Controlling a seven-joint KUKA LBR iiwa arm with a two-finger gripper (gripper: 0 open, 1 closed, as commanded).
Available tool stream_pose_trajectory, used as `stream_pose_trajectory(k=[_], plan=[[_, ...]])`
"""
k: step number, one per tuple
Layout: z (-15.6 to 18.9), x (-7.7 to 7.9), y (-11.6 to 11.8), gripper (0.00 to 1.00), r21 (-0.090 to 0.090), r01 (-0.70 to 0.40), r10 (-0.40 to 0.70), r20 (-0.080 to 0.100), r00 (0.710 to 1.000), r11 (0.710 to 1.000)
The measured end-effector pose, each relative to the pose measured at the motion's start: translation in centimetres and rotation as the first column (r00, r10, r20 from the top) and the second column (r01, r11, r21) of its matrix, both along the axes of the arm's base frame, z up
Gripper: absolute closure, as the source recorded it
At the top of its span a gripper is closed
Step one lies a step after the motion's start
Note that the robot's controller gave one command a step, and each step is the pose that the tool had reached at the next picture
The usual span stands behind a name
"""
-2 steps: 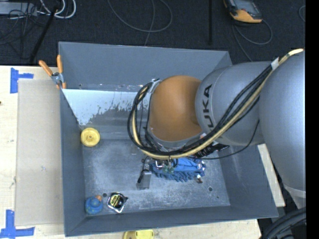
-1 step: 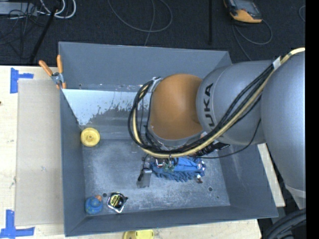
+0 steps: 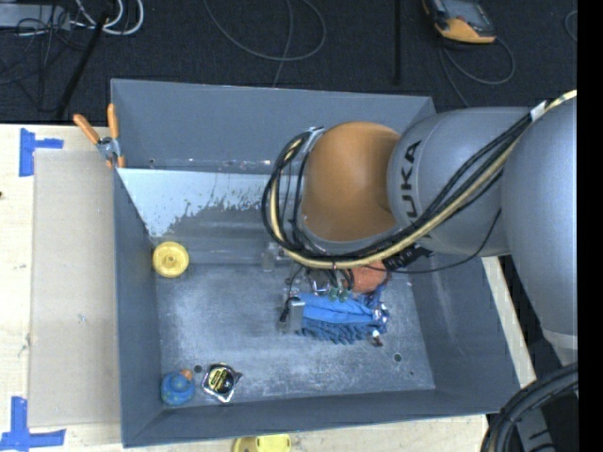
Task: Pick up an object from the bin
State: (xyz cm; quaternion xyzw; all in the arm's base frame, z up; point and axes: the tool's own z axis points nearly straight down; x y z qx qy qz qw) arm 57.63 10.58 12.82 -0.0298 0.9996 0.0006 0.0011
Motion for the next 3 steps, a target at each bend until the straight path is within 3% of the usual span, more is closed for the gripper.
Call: stream_pose_trajectory(k=[1, 2, 3], plan=[[-2.6, 0.3, -1.3, 0.0, -0.002, -0.023, 0.023, 0.0, 1.0, 1.0], [-3.0, -1.5, -4.3, 0.0, 0.0, 0.003, -0.003, -0.005, 1.0, 1.0], [-5.1, -0.3, -6.5, 0.0, -0.001, 0.024, -0.024, 0.0, 1.0, 1.0]])
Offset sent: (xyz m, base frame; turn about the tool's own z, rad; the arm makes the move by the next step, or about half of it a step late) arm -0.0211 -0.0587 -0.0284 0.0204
